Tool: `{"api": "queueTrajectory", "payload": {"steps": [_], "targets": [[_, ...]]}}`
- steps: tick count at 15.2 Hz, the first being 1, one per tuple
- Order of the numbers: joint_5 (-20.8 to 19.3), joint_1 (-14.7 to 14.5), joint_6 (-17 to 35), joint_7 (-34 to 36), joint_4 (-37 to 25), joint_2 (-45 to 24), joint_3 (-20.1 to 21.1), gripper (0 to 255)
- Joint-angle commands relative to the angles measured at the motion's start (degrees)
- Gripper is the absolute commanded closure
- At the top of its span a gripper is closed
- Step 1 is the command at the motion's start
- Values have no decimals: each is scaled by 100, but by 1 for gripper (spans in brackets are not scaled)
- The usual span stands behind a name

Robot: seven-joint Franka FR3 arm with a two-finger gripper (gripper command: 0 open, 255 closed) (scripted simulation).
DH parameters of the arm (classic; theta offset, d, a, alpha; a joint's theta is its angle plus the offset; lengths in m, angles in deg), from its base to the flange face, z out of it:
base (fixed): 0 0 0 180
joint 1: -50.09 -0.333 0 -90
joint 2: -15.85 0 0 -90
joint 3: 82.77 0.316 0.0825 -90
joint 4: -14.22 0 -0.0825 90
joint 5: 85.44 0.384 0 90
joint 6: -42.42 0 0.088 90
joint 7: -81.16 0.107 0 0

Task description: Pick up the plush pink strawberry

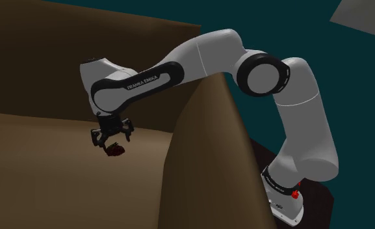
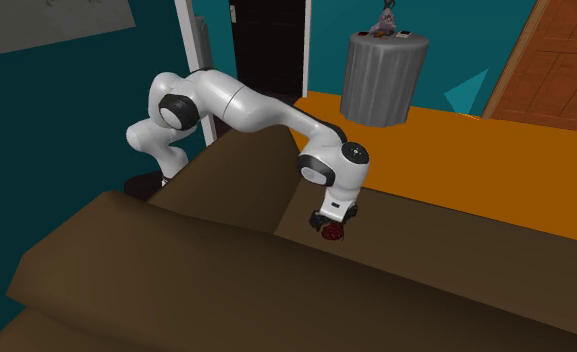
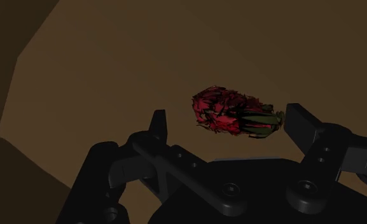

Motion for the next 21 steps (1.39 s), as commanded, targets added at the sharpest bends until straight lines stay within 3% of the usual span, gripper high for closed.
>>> {"api": "queueTrajectory", "payload": {"steps": [1,4,5,14,21], "targets": [[-17,-8,125,2,61,-63,-12,0],[-31,-14,211,0,93,-119,-24,0],[-30,-14,228,5,118,-109,-22,255],[-30,-15,211,-1,92,-119,-26,255],[32,4,-183,8,-75,116,21,255]]}}
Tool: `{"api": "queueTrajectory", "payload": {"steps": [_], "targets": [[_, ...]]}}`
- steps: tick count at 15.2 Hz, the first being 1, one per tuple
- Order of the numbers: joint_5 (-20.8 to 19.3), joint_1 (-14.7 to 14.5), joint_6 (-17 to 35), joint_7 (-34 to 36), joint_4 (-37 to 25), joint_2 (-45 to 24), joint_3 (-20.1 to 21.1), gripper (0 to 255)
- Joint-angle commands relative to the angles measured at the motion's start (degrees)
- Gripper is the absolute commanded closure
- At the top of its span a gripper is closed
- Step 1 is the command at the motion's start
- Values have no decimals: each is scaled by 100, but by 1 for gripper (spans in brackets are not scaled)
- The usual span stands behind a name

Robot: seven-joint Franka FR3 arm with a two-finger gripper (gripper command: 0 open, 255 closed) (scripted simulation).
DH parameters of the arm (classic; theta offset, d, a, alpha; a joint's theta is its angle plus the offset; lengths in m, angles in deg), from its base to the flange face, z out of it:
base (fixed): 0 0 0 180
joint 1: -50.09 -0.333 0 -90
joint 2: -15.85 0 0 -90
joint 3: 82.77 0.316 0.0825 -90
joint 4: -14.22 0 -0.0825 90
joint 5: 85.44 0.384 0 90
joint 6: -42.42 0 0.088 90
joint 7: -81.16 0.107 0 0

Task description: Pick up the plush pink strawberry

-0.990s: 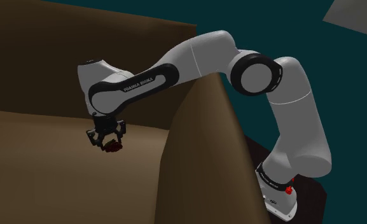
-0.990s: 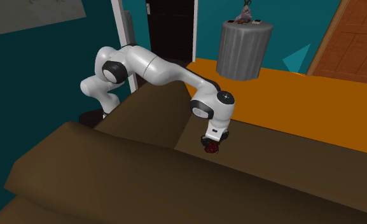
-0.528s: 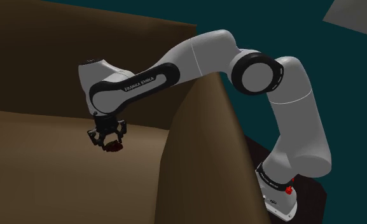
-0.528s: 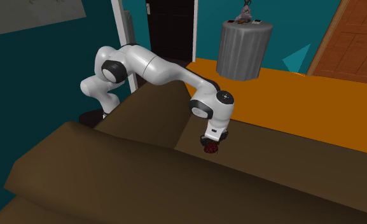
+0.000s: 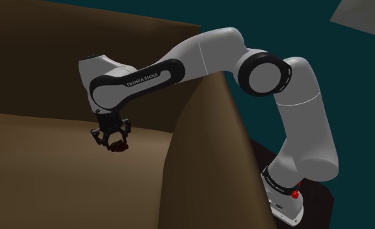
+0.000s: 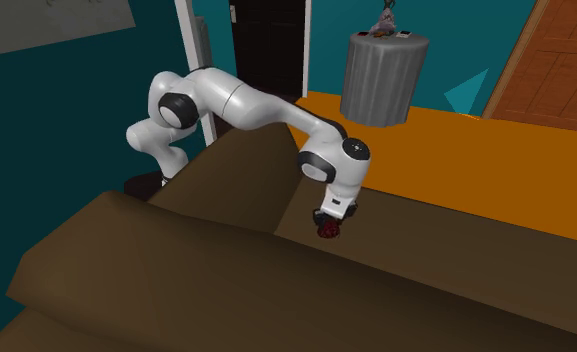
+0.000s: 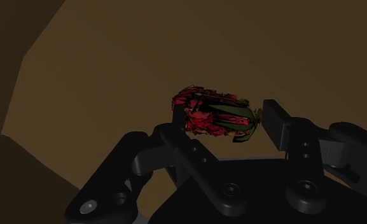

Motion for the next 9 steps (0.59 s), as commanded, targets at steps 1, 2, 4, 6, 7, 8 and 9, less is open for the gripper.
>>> {"api": "queueTrajectory", "payload": {"steps": [1,2,4,6,7,8,9], "targets": [[22,10,-133,2,-46,84,16,255],[29,12,-193,4,-78,113,22,255],[44,13,-314,8,-148,167,33,255],[58,14,-438,12,-225,216,44,255],[65,13,-500,14,-266,239,49,255],[71,13,-564,17,-309,261,54,255],[72,13,-573,17,-314,265,55,255]]}}
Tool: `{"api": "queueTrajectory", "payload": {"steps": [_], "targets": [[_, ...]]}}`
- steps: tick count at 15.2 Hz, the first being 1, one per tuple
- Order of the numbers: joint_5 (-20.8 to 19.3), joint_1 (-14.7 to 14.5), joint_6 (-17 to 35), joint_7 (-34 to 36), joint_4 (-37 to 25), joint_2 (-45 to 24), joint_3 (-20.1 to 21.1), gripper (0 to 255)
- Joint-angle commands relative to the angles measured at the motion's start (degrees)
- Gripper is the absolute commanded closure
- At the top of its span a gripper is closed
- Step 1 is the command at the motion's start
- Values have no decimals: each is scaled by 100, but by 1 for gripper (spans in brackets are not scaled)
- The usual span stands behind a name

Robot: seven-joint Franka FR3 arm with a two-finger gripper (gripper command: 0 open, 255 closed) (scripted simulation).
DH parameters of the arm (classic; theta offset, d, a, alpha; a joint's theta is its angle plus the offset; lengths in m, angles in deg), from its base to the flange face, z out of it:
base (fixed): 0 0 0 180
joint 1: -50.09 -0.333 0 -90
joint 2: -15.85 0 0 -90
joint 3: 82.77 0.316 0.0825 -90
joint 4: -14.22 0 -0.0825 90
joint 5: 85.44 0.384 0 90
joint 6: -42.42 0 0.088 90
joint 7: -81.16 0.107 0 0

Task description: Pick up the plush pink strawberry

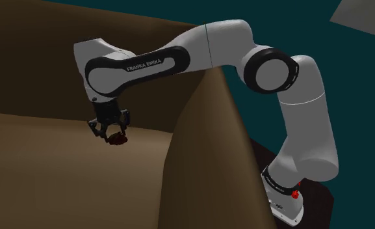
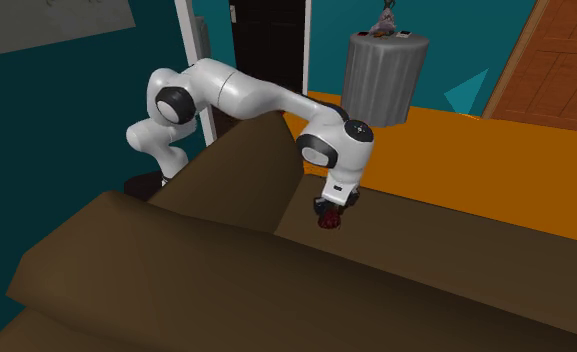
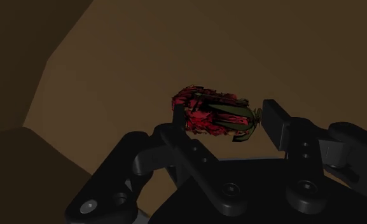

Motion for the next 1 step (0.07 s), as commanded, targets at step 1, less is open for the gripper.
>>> {"api": "queueTrajectory", "payload": {"steps": [1], "targets": [[1,-2,-46,0,-44,-1,1,255]]}}
